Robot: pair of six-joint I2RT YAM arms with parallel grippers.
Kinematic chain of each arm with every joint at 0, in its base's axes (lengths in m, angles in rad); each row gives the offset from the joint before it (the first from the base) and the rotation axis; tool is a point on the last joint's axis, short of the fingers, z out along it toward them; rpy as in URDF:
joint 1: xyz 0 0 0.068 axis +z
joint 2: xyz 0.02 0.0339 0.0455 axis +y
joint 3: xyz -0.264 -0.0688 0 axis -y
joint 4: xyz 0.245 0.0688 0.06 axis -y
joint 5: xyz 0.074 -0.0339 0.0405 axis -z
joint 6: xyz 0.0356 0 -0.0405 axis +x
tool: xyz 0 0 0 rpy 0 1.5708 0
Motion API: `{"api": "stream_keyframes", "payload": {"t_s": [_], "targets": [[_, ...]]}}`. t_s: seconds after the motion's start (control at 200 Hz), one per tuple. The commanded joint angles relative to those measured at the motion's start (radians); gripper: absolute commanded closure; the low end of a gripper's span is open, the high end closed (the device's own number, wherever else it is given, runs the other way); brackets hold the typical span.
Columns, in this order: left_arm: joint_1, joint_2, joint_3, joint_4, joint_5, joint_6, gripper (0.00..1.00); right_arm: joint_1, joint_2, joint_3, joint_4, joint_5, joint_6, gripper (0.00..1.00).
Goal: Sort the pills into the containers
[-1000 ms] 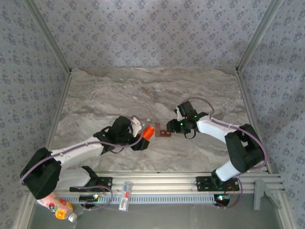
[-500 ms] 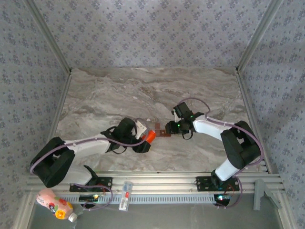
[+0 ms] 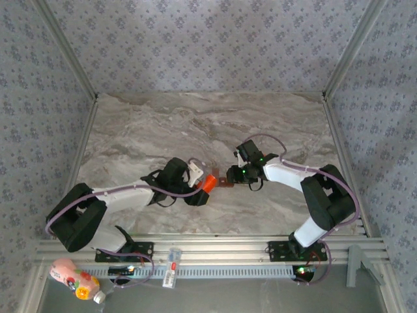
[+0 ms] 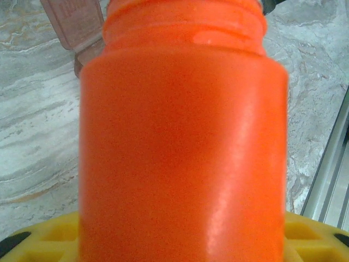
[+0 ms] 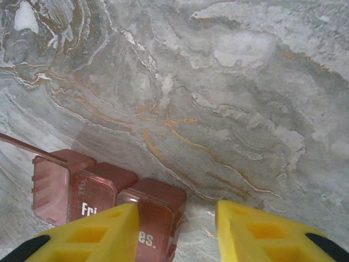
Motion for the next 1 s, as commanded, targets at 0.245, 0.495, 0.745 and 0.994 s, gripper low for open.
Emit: {"api": "stream_keyframes", "payload": {"t_s": [0.245,0.495,0.745,0.994], "targets": [[-0.006,0.064,0.106,-0.098,0.019,0.044,1.0,0.003,0.029,-0.007,0.002,0.004,0.0,0.65],[-0.006,0.127,0.189,-0.213,-0.01,0.064,1.0,0.002,0.026,-0.02,0.008,0.004,0.001,0.66],[-0.007,0.164,0.263,-0.353,-0.043,0.089,1.0,0.002,0.026,-0.027,0.015,0.004,0.005,0.66],[-0.008,0.192,0.32,-0.444,-0.065,0.11,1.0,0.002,0.026,-0.031,0.017,0.002,0.007,0.66]]}}
